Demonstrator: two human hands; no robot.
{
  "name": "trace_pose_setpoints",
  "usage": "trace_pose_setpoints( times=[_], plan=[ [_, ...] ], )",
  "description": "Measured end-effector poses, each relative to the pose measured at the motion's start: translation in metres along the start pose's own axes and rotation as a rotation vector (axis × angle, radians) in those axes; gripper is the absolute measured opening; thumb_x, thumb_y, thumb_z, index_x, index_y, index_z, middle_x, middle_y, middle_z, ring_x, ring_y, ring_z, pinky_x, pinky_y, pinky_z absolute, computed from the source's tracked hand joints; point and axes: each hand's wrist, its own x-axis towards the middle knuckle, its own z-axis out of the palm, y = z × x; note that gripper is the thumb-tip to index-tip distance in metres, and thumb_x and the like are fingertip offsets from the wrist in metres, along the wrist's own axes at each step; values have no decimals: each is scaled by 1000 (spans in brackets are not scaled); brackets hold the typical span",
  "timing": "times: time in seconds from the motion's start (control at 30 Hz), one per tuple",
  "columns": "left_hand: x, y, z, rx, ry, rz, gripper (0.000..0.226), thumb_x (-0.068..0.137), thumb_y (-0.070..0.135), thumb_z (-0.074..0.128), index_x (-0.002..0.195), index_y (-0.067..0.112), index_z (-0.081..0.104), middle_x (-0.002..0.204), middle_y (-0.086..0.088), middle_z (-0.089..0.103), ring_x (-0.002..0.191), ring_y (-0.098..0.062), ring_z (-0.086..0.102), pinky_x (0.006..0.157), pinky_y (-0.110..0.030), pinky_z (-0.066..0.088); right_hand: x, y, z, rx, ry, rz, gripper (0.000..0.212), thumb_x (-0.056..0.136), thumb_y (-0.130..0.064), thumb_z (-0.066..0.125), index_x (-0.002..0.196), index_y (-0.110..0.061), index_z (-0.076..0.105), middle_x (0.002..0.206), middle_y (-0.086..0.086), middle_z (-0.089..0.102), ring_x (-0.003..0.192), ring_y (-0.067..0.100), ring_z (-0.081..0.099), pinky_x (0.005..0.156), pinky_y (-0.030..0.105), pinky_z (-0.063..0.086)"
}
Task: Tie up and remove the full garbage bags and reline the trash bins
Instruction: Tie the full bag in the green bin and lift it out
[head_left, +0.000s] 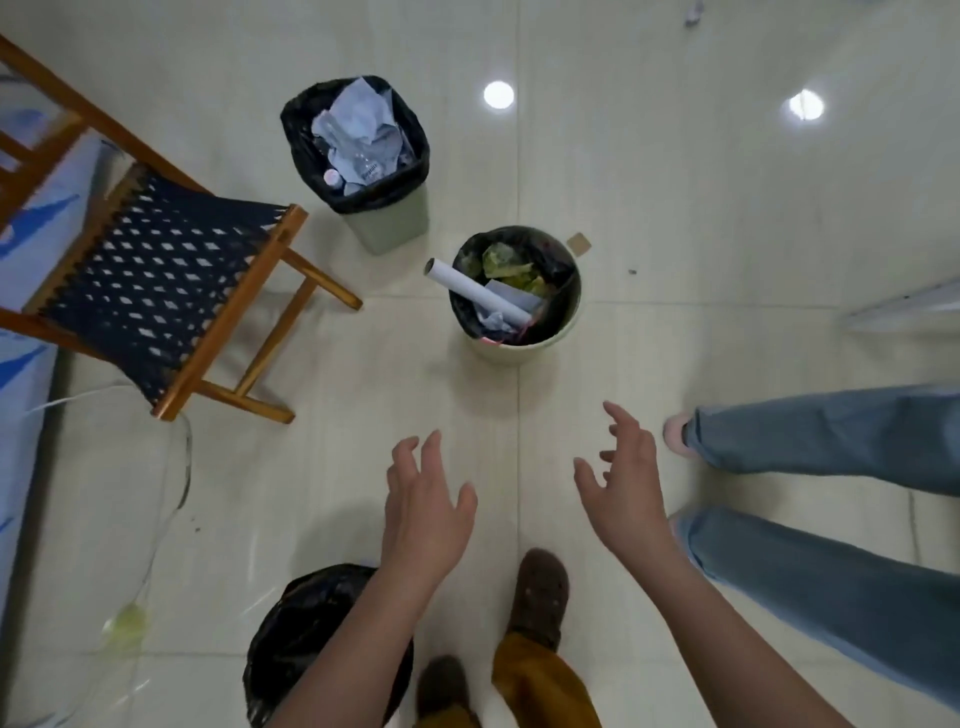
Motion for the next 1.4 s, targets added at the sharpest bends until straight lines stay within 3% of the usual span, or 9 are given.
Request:
trace_pose_setpoints(
  times=[0.17,0.37,0.73,0.83,1.03,1.2,1.3,1.4],
  plan=[
    [50,31,-23,10,25,56,64,96,34,52,149,23,19,144,9,8,130,-18,32,99,-31,42,50,-29,-19,31,39,26,63,94,-14,58,147,-26,27,131,4,37,100,12,49,91,36,50],
    [126,21,-44,91,-27,-7,63,96,36,52,149,24,21,147,3,14,132,-21,34,101,-34,45,111,-52,1,49,24,96,62,94,-13,57,147,-24,27,130,4,37,101,13,50,85,24,39],
    [320,45,-84,329,-160,193,60,95,27,53,148,20,25,144,-4,22,126,-25,36,96,-39,45,225,-67,78,220,100,408,59,95,-15,57,146,-24,30,137,11,36,101,19,53,87,31,45],
    [363,54,-77,427,-193,289,58,96,28,51,149,19,27,149,-6,22,130,-29,33,100,-43,41,243,-59,96,223,81,465,55,95,-17,56,144,-27,32,136,9,36,104,21,54,94,40,49],
    [431,58,-36,448,-248,376,54,99,28,46,150,26,28,154,-3,25,135,-26,32,104,-42,35,273,-32,138,140,18,499,38,94,-18,57,132,-22,52,132,8,38,115,25,49,103,43,43],
    [469,53,0,333,-298,295,56,100,18,45,152,20,25,154,-6,30,138,-23,35,110,-34,29,279,-24,155,139,-1,514,46,97,-19,53,141,-8,44,142,8,36,130,21,40,110,31,34],
    [480,52,10,208,-330,210,52,98,15,51,148,22,36,142,-8,49,125,-27,49,103,-30,37,280,-20,148,170,25,504,47,98,-16,51,142,-5,42,142,6,38,126,18,45,107,28,37],
    [483,52,15,203,-258,149,31,94,17,59,124,13,58,101,-7,62,93,-26,59,75,-25,38,284,-17,139,214,54,509,45,98,-14,51,142,-5,44,140,4,40,107,10,53,101,28,45]
  ],
)
